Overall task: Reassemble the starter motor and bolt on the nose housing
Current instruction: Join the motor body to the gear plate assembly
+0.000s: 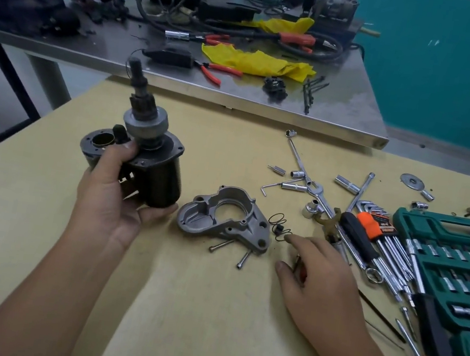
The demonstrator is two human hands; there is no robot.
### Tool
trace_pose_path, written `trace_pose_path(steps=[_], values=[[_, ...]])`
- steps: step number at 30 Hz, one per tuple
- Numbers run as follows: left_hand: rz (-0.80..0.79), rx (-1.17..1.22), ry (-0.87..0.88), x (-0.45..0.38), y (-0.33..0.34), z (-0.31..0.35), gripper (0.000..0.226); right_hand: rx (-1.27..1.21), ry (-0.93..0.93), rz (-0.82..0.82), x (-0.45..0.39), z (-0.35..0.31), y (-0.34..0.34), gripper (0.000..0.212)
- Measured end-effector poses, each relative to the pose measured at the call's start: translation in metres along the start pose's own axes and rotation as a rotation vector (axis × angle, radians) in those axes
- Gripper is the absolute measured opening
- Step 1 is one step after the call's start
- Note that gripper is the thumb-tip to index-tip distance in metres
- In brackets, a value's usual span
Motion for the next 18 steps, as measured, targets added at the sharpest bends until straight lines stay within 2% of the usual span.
trace_pose_path(steps=[3, 6, 9, 14, 18], values=[[0.062, -0.112, 0.109, -0.004, -0.007, 0.015, 0.047, 0.07, 0.051, -0.026, -0.003, -0.001, 0.002, 0.061], [0.098, -0.224, 0.224, -0.006, -0.012, 0.03, 0.043, 0.197, 0.042, -0.087, -0.01, -0.005, 0.007, 0.065], [0.134, -0.343, 0.334, -0.007, -0.013, 0.038, 0.045, 0.242, 0.027, -0.109, -0.012, -0.007, 0.009, 0.058], [0.214, -0.646, 0.55, -0.005, -0.014, 0.047, 0.049, 0.135, 0.082, -0.036, -0.009, 0.002, 0.002, 0.029], [0.263, -0.833, 0.621, -0.003, -0.012, 0.049, 0.055, 0.072, 0.074, -0.016, -0.007, 0.004, -0.003, 0.026]])
Point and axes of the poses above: each hand's wrist, its own x-axis away from the middle knuckle, its own y-axis out of the palm, z = x × y, the point moved 7 cm from there along -x, towards the middle knuckle, and after that the axes turned 5 degrees about x, right-handed, at the moved point
